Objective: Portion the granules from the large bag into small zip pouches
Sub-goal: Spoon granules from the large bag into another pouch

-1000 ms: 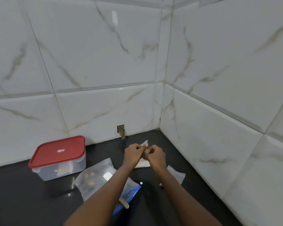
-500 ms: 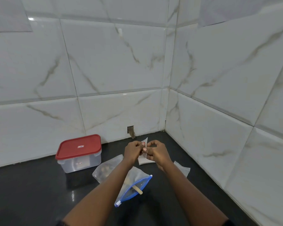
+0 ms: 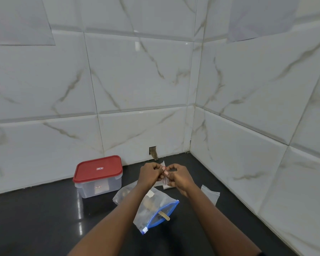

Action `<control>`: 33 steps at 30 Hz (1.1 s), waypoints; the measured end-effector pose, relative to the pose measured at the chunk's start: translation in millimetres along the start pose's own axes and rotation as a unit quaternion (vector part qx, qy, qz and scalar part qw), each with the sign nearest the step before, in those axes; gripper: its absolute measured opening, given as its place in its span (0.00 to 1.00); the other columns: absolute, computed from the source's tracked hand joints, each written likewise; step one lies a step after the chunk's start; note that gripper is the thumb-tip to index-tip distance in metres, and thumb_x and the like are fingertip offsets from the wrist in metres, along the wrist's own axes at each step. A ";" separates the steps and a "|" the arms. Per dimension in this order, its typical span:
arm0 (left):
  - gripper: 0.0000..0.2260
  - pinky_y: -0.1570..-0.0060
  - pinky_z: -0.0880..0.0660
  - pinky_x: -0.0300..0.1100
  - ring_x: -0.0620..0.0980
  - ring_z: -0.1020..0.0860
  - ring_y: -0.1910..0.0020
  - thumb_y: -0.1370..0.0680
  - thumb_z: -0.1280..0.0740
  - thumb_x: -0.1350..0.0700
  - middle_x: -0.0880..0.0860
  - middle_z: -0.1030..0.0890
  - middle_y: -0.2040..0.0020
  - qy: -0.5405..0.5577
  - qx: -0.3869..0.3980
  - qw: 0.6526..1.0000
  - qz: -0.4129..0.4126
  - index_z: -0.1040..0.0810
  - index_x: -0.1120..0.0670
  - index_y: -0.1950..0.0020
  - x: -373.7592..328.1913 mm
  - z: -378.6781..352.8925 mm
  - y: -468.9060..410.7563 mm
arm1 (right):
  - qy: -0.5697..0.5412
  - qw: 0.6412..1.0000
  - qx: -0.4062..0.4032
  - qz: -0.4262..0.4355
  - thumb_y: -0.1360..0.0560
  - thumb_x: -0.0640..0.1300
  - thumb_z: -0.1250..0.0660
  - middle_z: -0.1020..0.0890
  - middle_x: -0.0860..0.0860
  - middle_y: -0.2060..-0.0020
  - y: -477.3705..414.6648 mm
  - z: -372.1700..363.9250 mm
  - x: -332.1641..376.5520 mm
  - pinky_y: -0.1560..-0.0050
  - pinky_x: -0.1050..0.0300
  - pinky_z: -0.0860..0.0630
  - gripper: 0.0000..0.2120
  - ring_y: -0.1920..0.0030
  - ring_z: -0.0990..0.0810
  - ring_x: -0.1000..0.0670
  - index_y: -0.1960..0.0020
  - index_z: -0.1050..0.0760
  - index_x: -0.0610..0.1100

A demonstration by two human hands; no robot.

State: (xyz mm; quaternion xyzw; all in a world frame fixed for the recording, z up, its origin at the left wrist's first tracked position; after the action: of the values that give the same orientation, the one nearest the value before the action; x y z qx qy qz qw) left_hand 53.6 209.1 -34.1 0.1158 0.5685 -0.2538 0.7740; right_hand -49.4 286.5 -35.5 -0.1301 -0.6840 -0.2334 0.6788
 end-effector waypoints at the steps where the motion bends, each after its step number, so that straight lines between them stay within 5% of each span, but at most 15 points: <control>1: 0.07 0.65 0.23 0.33 0.46 0.21 0.67 0.22 0.35 0.60 0.58 0.18 0.63 -0.005 0.003 1.000 0.001 0.19 0.61 0.53 0.4 1.5 1.3 | 0.006 1.000 -0.004 -0.002 0.24 0.33 0.36 0.19 0.42 0.59 0.0 -1.4 0.1 0.52 0.49 0.19 0.04 0.57 0.19 0.47 0.50 0.25 0.39; 3: 0.07 0.65 0.23 0.34 0.46 0.22 0.68 0.22 0.36 0.60 0.56 0.19 0.65 -0.020 0.012 1.000 0.008 0.19 0.60 0.55 0.3 3.0 2.7 | 0.037 0.999 -0.008 -0.001 0.25 0.33 0.36 0.18 0.40 0.58 1.4 -3.7 2.6 0.56 0.49 0.20 0.05 0.57 0.19 0.45 0.53 0.24 0.40; 7: 0.10 0.61 0.24 0.45 0.50 0.24 0.68 0.25 0.39 0.64 0.55 0.22 0.68 -0.068 0.034 0.997 0.003 0.23 0.59 0.66 -4.2 7.4 2.8 | 0.204 0.977 -0.035 0.041 0.27 0.34 0.37 0.19 0.44 0.59 4.9 -5.9 12.7 0.72 0.64 0.27 0.07 0.67 0.22 0.53 0.55 0.23 0.44; 10: 0.13 0.63 0.26 0.48 0.51 0.26 0.72 0.26 0.39 0.63 0.55 0.24 0.71 -0.088 0.040 0.995 -0.002 0.28 0.58 0.71 -9.1 12.3 1.9 | 0.247 0.966 -0.044 0.058 0.27 0.32 0.39 0.22 0.45 0.58 4.5 -4.4 16.5 0.74 0.65 0.26 0.08 0.67 0.23 0.52 0.54 0.27 0.43; 14: 0.14 0.70 0.33 0.37 0.45 0.32 0.75 0.28 0.34 0.58 0.52 0.28 0.75 -0.133 0.060 0.989 0.006 0.30 0.56 0.74 -11.1 17.2 -0.7 | 0.353 0.927 -0.070 0.108 0.26 0.35 0.37 0.19 0.44 0.56 3.2 1.6 16.4 0.59 0.57 0.18 0.06 0.61 0.19 0.48 0.54 0.22 0.42; 16: 0.16 0.70 0.37 0.39 0.46 0.37 0.75 0.30 0.33 0.59 0.52 0.33 0.76 -0.132 0.078 0.988 -0.004 0.34 0.57 0.76 -13.0 15.5 0.0 | 0.439 0.888 -0.023 0.131 0.25 0.38 0.35 0.17 0.44 0.53 5.3 -2.0 16.4 0.52 0.58 0.20 0.08 0.57 0.20 0.49 0.49 0.18 0.41; 19: 0.14 0.69 0.40 0.42 0.46 0.40 0.74 0.34 0.33 0.59 0.52 0.37 0.76 -0.104 0.078 0.991 -0.021 0.37 0.58 0.75 -15.7 14.1 0.3 | 0.483 0.865 0.022 0.133 0.25 0.39 0.35 0.16 0.43 0.50 8.4 -6.2 14.0 0.55 0.62 0.27 0.12 0.54 0.19 0.48 0.43 0.19 0.40; 24: 0.18 0.70 0.42 0.37 0.45 0.39 0.73 0.27 0.34 0.58 0.51 0.35 0.74 -0.176 0.125 0.976 -0.004 0.36 0.55 0.75 -18.8 12.5 4.1 | 0.498 0.857 -0.003 0.129 0.23 0.34 0.37 0.17 0.45 0.44 9.2 2.2 10.5 0.50 0.65 0.27 0.15 0.46 0.19 0.48 0.39 0.21 0.44; 28: 0.05 0.55 0.32 0.39 0.46 0.28 0.56 0.23 0.37 0.54 0.51 0.25 0.55 -0.100 0.139 0.985 -0.010 0.28 0.55 0.51 -16.3 8.3 11.3 | 0.477 0.864 -0.027 0.159 0.27 0.36 0.33 0.21 0.46 0.40 11.9 1.8 11.4 0.48 0.67 0.28 0.20 0.41 0.23 0.48 0.36 0.24 0.44; 31: 0.28 0.30 0.41 0.50 0.50 0.31 0.35 0.28 0.30 0.54 0.53 0.29 0.36 -0.190 0.211 0.957 -0.064 0.37 0.55 0.30 -4.7 5.2 12.4 | 0.411 0.898 -0.038 0.154 0.29 0.36 0.31 0.22 0.47 0.40 10.5 3.6 10.4 0.63 0.76 0.30 0.19 0.45 0.22 0.50 0.38 0.22 0.42; 33: 0.39 0.26 0.54 0.55 0.51 0.36 0.30 0.33 0.28 0.49 0.54 0.33 0.31 -0.270 0.216 0.932 -0.109 0.42 0.55 0.26 -1.8 1.6 14.1 | 0.379 0.913 -0.031 0.152 0.31 0.37 0.29 0.23 0.47 0.40 10.5 3.8 8.8 0.62 0.72 0.27 0.19 0.51 0.23 0.52 0.40 0.21 0.40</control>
State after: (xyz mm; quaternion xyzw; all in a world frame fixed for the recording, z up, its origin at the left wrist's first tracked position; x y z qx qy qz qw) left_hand 61.9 220.7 -33.4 0.1448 0.2790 -0.4749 0.8220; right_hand -48.0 296.2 -25.2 -0.1552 -0.3402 -0.1805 0.9097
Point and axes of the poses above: each hand's wrist, its own y-axis away from the middle knuckle, its own z-axis out of the back of the hand, x = y × z, the point moved 1 cm from there along -y, towards the middle knuckle
